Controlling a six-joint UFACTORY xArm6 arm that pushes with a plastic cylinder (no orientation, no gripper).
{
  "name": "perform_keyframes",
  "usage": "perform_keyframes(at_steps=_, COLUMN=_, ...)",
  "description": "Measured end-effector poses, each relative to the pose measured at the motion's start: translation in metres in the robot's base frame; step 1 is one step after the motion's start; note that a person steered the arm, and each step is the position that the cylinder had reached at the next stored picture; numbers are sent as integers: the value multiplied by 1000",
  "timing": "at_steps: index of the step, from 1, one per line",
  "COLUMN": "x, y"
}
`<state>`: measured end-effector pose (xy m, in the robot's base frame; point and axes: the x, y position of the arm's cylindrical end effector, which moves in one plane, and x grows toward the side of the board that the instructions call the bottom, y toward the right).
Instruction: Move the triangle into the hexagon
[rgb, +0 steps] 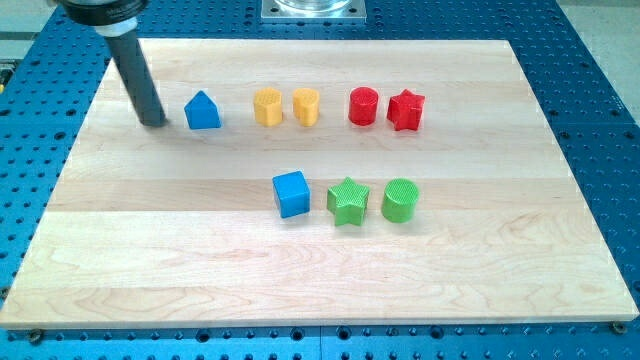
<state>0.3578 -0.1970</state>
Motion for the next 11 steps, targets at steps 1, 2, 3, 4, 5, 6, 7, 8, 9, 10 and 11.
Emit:
perform_keyframes(at_steps=1, x=0, y=45)
perform_keyframes(at_steps=2, x=0, y=63)
perform_keyframes(at_steps=3, x=0, y=66)
perform_keyframes(at_steps=4, x=0, y=61)
perform_keyframes(at_steps=5, x=20, y=39)
perform_keyframes(at_steps=6, x=64, y=21)
perform_keyframes(at_steps=7, x=143, y=8)
perform_keyframes(at_steps=8, x=220, y=15)
perform_keyframes(at_steps=9, x=225, y=48)
perform_keyframes(at_steps=10, x=225, y=100)
perform_keyframes(at_steps=11, x=224, y=161)
